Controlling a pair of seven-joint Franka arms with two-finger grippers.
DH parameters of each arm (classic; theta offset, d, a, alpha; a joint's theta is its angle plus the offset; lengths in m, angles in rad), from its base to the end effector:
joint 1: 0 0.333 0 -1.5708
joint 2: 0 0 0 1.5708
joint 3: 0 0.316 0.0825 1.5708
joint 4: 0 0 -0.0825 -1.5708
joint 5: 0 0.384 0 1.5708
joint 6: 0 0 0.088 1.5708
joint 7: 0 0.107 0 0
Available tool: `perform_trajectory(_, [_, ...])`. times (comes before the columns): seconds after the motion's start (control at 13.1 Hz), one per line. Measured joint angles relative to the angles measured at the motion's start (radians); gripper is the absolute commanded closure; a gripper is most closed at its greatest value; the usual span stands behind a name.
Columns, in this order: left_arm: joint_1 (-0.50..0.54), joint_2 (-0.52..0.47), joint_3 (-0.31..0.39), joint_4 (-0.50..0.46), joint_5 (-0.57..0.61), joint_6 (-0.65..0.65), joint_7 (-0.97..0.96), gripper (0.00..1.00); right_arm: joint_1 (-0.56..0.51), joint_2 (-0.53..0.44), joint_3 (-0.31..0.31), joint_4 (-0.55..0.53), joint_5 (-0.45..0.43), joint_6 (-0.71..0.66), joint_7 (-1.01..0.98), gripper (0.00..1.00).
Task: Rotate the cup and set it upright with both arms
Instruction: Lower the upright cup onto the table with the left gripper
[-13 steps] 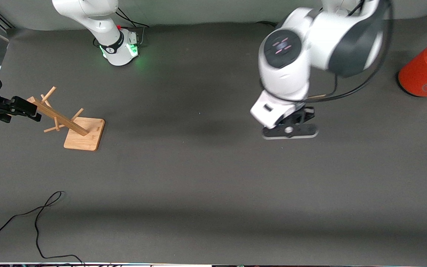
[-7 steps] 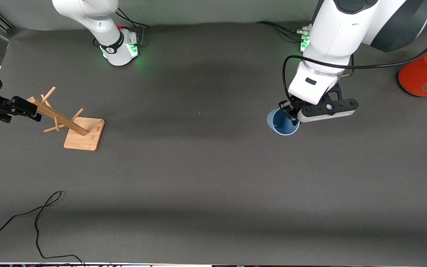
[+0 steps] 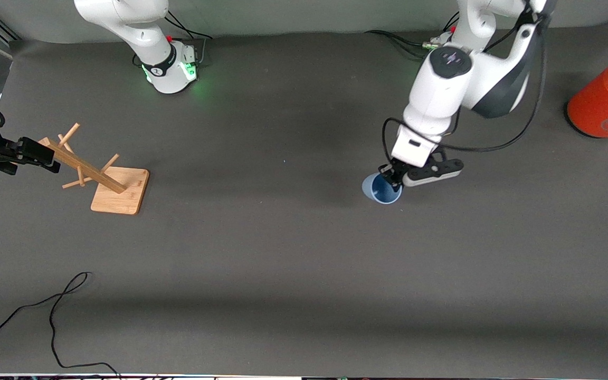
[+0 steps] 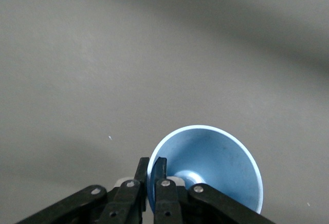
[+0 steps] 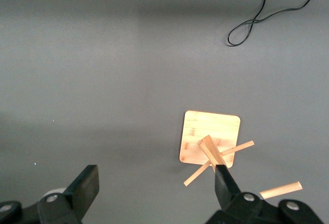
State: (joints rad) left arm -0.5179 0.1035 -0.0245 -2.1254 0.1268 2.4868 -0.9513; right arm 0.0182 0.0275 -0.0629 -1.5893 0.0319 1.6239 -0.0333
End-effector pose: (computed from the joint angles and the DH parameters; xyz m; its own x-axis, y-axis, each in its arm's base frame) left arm 0.4977 -0.3004 0.3882 0.9199 0.3213 0.2247 0.2939 -0.9444 0.1471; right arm 0.5669 -0.0216 0.6051 0.9999 -0.0131 0.0081 -0.0128 -0.9995 -0.0299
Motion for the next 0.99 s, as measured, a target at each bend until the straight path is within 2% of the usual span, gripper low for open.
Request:
perform_trajectory(0.15, [-0.029, 0.087, -0.002, -0.002, 0.118, 0.061, -0.148, 1.0, 0.001, 0.0, 0.002, -0.002, 0.0, 0.0, 0.0, 0.0])
perform_trajectory(0.38, [-0.067, 0.188, -0.006, 0.002, 0.366, 0.084, -0.435, 1.0, 0.001, 0.0, 0.003, -0.005, -0.004, 0.0, -0.002, 0.0])
perform_trajectory(0.69, [-0.126, 0.208, -0.006, 0.005, 0.502, 0.08, -0.673, 1.0, 0.001, 0.0, 0.002, -0.006, -0.028, 0.0, -0.004, 0.0])
perform_trajectory(0.99, [-0.168, 0.238, -0.006, 0.004, 0.769, 0.048, -0.975, 1.0, 0.001, 0.0, 0.001, -0.006, -0.03, 0.0, -0.004, 0.0])
